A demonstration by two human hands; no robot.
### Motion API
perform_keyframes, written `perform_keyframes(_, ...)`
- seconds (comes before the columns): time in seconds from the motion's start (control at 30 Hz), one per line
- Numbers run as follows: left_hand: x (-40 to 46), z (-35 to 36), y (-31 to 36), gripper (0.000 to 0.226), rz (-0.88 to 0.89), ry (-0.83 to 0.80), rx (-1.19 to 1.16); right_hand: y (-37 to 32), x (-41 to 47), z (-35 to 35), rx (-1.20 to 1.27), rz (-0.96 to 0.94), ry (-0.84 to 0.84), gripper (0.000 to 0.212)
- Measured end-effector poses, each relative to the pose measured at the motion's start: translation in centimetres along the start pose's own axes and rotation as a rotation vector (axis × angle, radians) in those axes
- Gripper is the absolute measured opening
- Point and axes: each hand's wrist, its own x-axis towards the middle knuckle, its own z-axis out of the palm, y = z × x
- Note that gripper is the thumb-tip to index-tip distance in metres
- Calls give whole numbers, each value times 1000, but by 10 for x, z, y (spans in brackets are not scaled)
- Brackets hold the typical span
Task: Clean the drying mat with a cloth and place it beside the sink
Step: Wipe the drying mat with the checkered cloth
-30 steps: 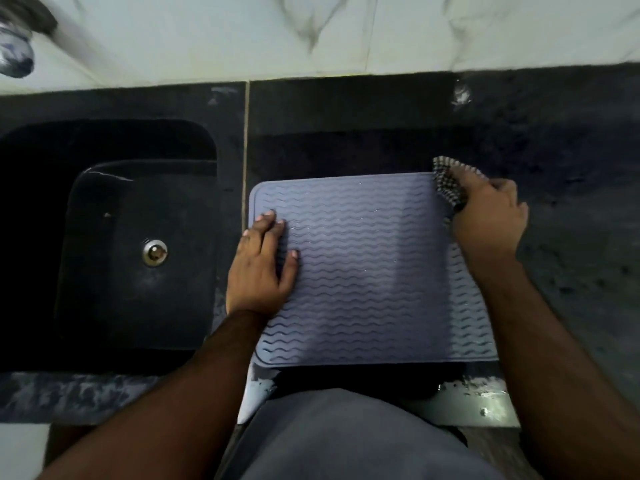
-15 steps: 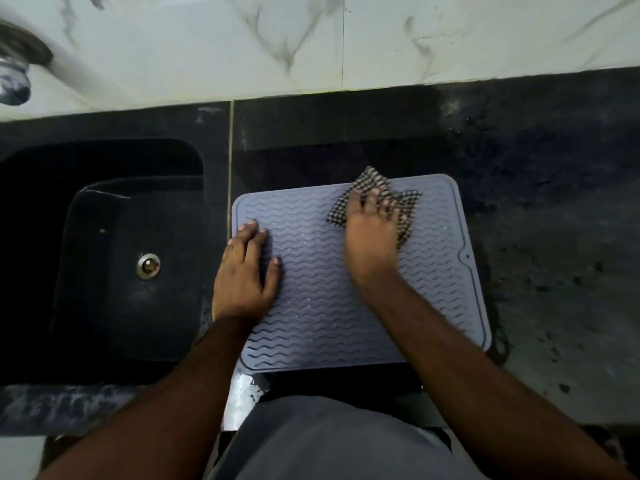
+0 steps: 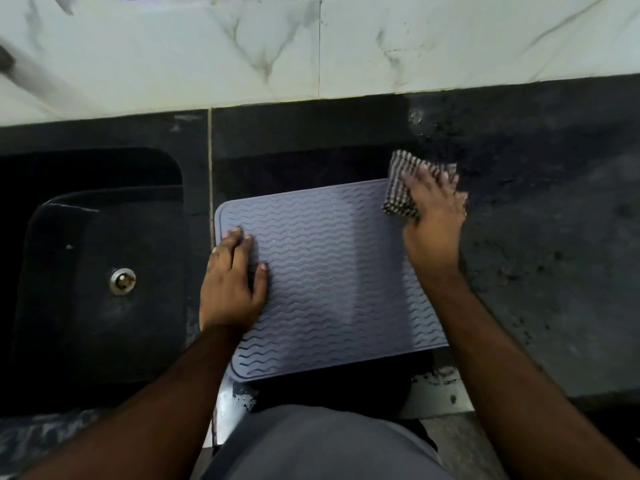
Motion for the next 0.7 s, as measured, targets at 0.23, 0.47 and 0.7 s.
perform_keyframes(0.23,-1,-2,1,58,-10,-18,7,-21,-13,67,-91,121,-38,71)
perform_keyframes(0.47,1,-6,4,60,-10,-30,9,-94,-47,100,-69,-111,-110,64)
perform_keyframes(0.7,1,-9,6,63,-31,-37,-10,-135,-52,86,366,-287,-336,62)
